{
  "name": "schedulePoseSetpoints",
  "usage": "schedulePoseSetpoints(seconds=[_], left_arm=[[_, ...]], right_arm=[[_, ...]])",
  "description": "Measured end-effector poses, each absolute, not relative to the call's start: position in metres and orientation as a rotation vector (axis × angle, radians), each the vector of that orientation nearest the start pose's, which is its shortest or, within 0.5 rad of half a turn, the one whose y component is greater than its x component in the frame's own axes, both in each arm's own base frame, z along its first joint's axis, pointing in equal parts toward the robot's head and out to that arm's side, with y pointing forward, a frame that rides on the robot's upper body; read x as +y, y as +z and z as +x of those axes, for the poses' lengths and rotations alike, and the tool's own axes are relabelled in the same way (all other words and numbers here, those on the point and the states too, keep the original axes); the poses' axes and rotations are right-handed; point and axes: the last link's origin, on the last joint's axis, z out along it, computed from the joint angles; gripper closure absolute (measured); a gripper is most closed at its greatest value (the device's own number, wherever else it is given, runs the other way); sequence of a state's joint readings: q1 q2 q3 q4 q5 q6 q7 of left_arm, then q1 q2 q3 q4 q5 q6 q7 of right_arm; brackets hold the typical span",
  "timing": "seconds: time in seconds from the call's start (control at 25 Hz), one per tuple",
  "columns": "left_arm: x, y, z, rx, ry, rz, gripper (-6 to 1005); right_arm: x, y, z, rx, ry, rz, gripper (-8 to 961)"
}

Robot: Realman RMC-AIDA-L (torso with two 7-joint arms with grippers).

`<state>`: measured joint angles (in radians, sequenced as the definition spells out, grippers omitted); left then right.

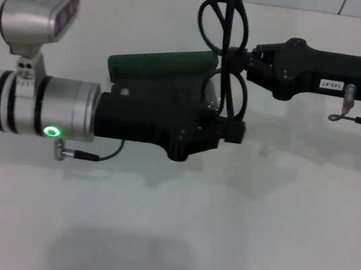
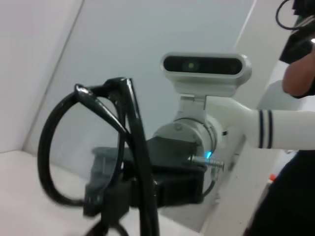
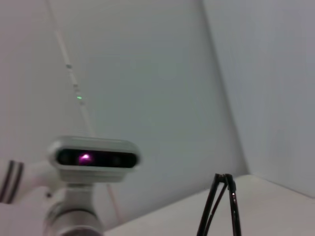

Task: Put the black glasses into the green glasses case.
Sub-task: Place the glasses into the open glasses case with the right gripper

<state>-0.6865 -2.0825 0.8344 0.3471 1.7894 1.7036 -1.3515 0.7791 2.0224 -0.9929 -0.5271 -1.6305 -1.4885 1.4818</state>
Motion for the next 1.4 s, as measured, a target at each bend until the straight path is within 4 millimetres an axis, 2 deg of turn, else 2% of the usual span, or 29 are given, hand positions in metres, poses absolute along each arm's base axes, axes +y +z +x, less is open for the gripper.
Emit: schedulePoseSetpoints(seconds=[0.12, 0.36, 0.52, 0.68, 0.76, 1.0, 1.4], left_arm=[[0.315, -0.041, -0.21, -0.698, -1.097, -2.914, 940], [0.32, -0.028, -0.262, -0.825, -0.876, -2.737, 937], [0.314, -0.014, -0.284, -0.846, -0.824, -2.658, 936], [0.305, -0.001, -0.302, -0.881, -0.789, -2.616, 934], [0.3, 0.003, -0.308, -0.9, -0.78, -2.607, 933], [0.286, 0.011, -0.319, -0.924, -0.78, -2.596, 931], [0.285, 0.013, -0.319, -0.932, -0.778, -2.599, 927]], right_arm=[[0.389, -0.014, 0.159, 0.465, 0.901, -2.823, 765], [0.399, -0.018, 0.162, 0.333, 0.774, -2.793, 761], [0.404, -0.027, 0.154, 0.182, 0.678, -2.798, 759], [0.411, -0.043, 0.136, 0.01, 0.562, -2.823, 756], [0.414, -0.052, 0.126, -0.112, 0.475, -2.821, 755], [0.416, -0.07, 0.11, -0.334, 0.336, -2.781, 752], [0.412, -0.105, 0.105, -0.589, 0.066, -2.706, 745]])
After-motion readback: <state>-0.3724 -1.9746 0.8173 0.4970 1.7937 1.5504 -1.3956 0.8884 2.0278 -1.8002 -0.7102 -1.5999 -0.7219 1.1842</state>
